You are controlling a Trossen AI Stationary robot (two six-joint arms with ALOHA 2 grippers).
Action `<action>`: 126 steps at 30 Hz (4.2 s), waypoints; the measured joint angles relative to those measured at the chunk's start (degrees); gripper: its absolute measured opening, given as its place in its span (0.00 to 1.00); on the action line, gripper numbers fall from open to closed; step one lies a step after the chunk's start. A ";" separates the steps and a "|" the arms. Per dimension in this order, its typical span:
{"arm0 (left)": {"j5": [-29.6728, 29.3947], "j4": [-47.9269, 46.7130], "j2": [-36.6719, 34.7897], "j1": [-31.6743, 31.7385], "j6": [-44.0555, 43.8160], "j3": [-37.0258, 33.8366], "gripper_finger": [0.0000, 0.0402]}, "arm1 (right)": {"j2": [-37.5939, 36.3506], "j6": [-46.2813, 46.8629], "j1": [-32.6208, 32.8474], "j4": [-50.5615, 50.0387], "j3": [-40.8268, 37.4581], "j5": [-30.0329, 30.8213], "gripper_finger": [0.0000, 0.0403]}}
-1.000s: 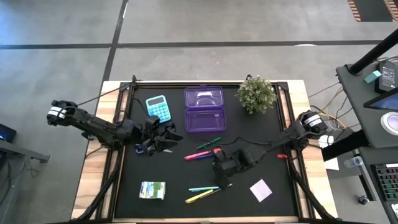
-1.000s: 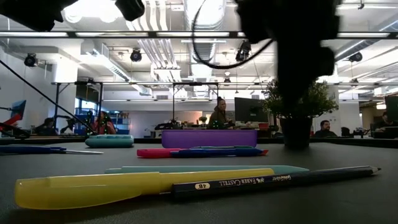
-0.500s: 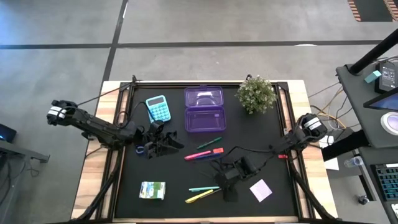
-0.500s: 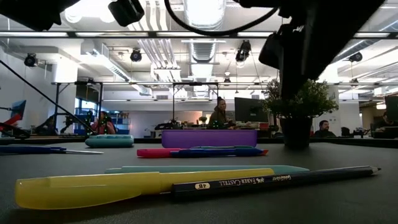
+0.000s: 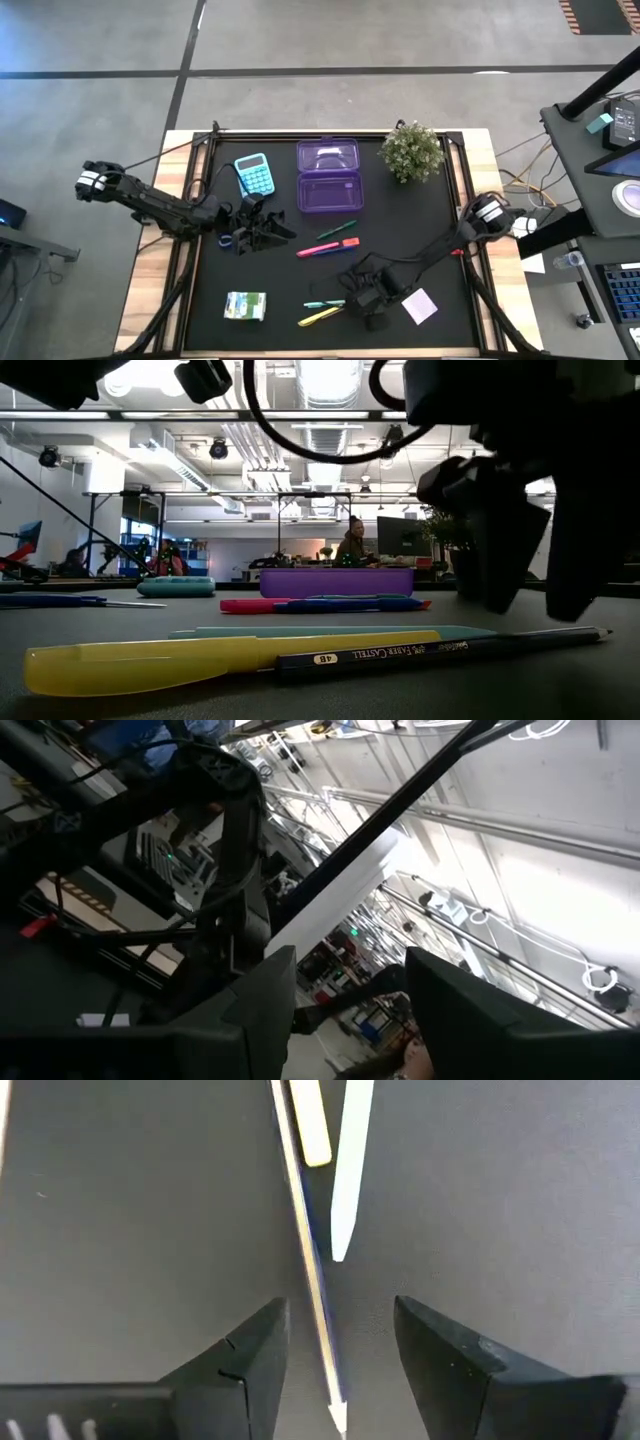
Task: Pack school essentials
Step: Put the blue pencil into the purple supply box, then put the white sticky note into the purple supply box
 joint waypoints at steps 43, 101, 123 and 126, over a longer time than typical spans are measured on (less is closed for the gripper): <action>-1.63 5.86 0.02 0.11 -0.02 -0.04 0.43 | -14.08 -4.28 -3.15 -7.70 0.31 6.88 0.02; -0.49 3.56 -0.07 2.37 3.06 1.51 0.43 | -2.82 -5.40 -36.70 -10.77 6.55 16.24 0.39; -0.82 -38.24 11.97 2.44 33.05 20.06 0.43 | -11.04 40.08 -8.77 -51.81 16.81 2.18 0.38; -0.80 -37.17 16.29 1.41 38.51 20.90 0.43 | -11.07 46.81 -3.65 -51.77 16.79 -0.86 0.40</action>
